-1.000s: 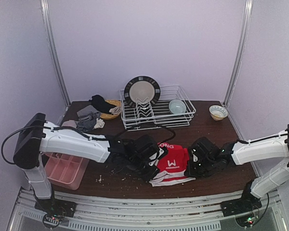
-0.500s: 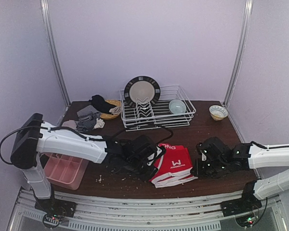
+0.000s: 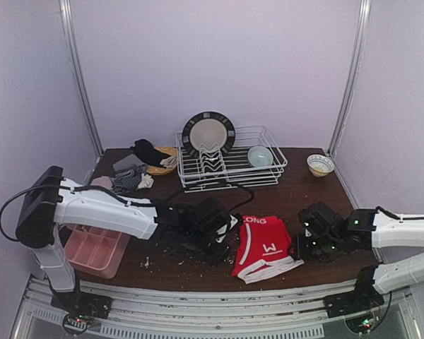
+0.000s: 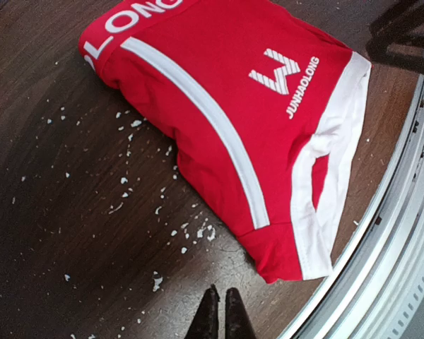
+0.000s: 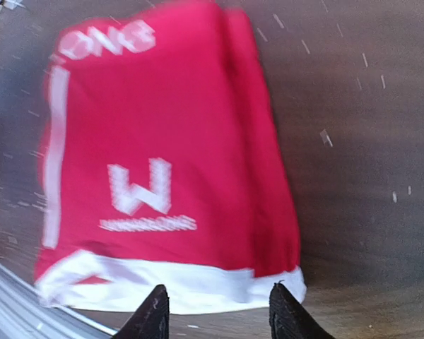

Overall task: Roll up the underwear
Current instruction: Smooth out the underwear at the center of the board.

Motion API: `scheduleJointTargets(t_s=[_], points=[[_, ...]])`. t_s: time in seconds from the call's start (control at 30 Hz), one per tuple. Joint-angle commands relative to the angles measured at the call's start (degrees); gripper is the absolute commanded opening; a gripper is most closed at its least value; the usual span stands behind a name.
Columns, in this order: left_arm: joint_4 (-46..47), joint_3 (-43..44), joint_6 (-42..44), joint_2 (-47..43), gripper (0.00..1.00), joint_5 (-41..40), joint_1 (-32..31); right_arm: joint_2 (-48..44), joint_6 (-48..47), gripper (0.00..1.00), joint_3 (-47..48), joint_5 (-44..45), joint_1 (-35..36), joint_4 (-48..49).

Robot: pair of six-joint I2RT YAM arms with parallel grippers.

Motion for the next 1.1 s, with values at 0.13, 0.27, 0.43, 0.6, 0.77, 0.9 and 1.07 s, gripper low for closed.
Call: scheduleJointTargets(t_s=[0.13, 0.27, 0.43, 0.6, 0.77, 0.9, 1.07], points=[[0.81, 11.81, 2.51, 5.8, 0.04, 1.89, 0.34, 12.92, -7.77, 0.32, 10.38, -4.44, -5.41, 9.89], [1.7, 16.3, 0.68, 10.75, 0.0, 5.81, 3.0, 22.29, -8.75, 0.22, 11.52, -5.83, -9.87, 14.77], [3.83, 20.42, -1.85, 17.0, 0.0, 10.52, 7.3, 25.84, -7.65, 0.15, 6.34, -6.69, -12.72, 20.47], [2.38, 27.73, -2.33, 24.53, 0.0, 11.81, 9.3, 26.3, -8.12, 0.13, 3.57, -6.64, -13.0, 21.72], [1.68, 28.61, -4.45, 28.8, 0.0, 10.83, 10.43, 22.3, -8.13, 0.15, 0.75, -7.06, -13.02, 21.03], [3.39, 25.44, -5.16, 28.89, 0.0, 10.96, 10.99, 14.15, -9.77, 0.32, 2.09, -5.95, -8.46, 17.11], [4.09, 23.4, -5.34, 28.07, 0.0, 10.26, 11.02, 11.2, -8.88, 0.32, 6.17, -0.29, -2.31, 9.62]])
